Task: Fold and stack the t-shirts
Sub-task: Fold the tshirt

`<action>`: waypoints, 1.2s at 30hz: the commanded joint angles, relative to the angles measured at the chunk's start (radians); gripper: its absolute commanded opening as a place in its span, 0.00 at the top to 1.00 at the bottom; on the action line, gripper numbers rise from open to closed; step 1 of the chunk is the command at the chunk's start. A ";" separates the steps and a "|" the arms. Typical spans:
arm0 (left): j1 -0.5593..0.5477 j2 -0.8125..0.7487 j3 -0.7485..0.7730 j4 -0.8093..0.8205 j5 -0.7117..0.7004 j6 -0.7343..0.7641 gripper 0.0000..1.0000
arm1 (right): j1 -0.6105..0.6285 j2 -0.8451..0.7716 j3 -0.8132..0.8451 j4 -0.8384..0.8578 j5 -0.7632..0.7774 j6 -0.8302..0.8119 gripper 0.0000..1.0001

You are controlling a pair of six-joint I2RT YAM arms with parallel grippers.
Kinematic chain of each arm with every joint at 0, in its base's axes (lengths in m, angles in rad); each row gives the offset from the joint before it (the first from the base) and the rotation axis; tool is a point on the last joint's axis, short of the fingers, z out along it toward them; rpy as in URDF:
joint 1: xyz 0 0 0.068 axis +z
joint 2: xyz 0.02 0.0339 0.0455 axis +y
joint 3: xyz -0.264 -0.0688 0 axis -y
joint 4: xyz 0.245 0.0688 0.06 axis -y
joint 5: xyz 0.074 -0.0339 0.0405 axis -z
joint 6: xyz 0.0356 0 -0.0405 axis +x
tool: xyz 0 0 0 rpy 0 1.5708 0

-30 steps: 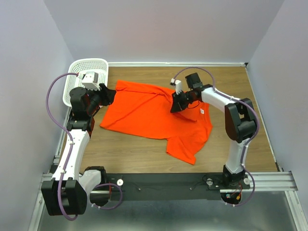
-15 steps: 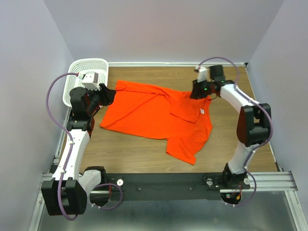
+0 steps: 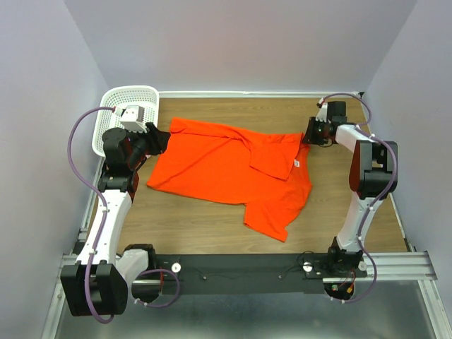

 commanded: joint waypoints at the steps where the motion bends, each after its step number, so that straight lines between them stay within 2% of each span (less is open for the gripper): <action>1: 0.005 -0.003 -0.015 0.006 0.017 0.014 0.49 | 0.001 0.036 0.054 0.034 -0.048 0.054 0.65; 10: 0.007 -0.004 -0.015 0.005 0.016 0.015 0.49 | 0.000 0.008 0.053 0.040 -0.027 0.072 0.66; 17: 0.007 -0.006 -0.015 0.005 0.016 0.015 0.49 | 0.000 0.028 0.071 0.040 -0.100 0.100 0.65; 27: 0.007 -0.007 -0.015 0.003 0.014 0.015 0.50 | 0.000 0.025 0.090 0.042 -0.112 0.118 0.64; 36: 0.007 -0.008 -0.015 0.005 0.014 0.015 0.49 | 0.000 0.092 0.113 0.040 -0.112 0.146 0.64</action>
